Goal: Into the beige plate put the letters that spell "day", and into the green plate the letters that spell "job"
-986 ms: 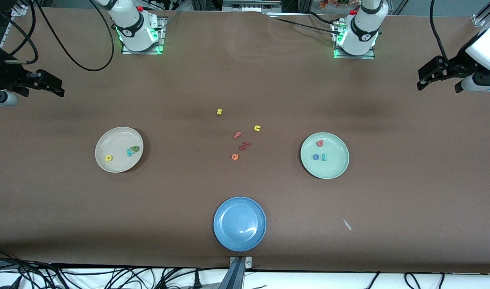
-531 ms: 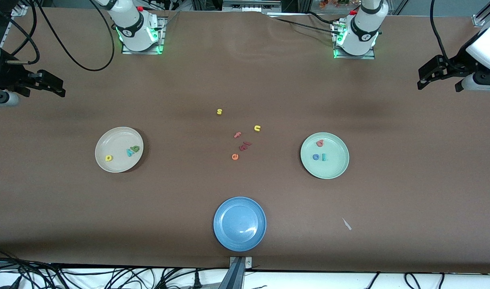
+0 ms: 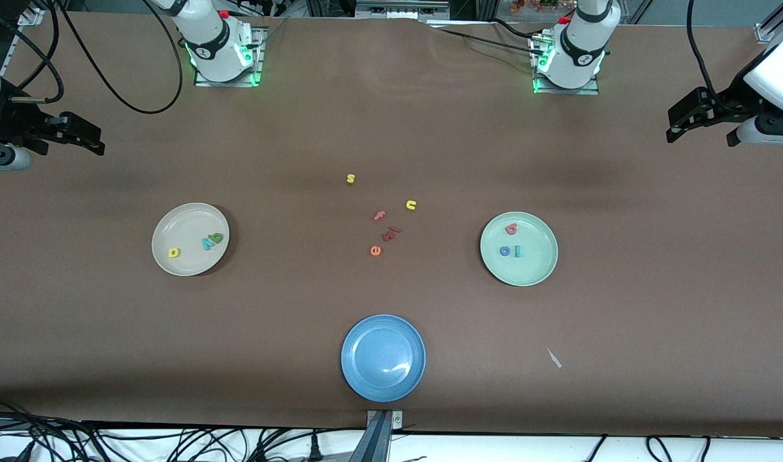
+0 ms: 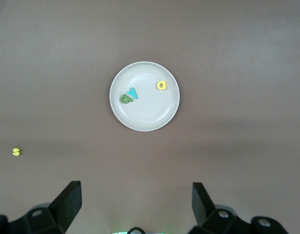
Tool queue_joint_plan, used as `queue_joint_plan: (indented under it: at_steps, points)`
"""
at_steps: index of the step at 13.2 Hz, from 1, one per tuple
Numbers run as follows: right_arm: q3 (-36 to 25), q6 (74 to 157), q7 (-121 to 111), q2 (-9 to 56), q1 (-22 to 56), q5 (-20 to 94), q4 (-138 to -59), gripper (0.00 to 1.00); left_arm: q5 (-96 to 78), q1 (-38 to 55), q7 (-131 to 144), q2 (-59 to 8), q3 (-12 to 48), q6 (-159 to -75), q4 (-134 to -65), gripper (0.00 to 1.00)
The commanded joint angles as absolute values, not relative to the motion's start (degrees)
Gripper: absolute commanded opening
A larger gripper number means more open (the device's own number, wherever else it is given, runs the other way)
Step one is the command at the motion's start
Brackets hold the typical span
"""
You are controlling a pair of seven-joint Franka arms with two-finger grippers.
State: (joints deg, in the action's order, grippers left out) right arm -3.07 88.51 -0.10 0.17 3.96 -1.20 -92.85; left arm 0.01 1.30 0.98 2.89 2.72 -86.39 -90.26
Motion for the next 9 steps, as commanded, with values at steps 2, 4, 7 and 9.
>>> queue_joint_plan:
  at_steps: [2,4,7,9]
  points:
    - [-2.46,88.68,-0.09,-0.62,3.51,-2.11,-93.6,1.0,-1.41,1.05,1.23,2.2,3.16,-84.81,-88.42,1.0]
    - [-2.46,88.68,-0.09,-0.62,3.52,-2.11,-93.6,1.0,-1.49,1.05,1.23,2.2,3.25,-84.64,-88.42,1.0]
    - [-2.46,88.68,-0.09,-0.62,3.52,-2.11,-93.6,1.0,-1.49,1.05,1.23,2.2,3.34,-84.64,-88.42,1.0]
    - [-2.46,88.68,-0.09,-0.62,3.52,-2.11,-93.6,1.0,-1.41,1.05,1.32,2.29,3.52,-84.2,-88.42,1.0]
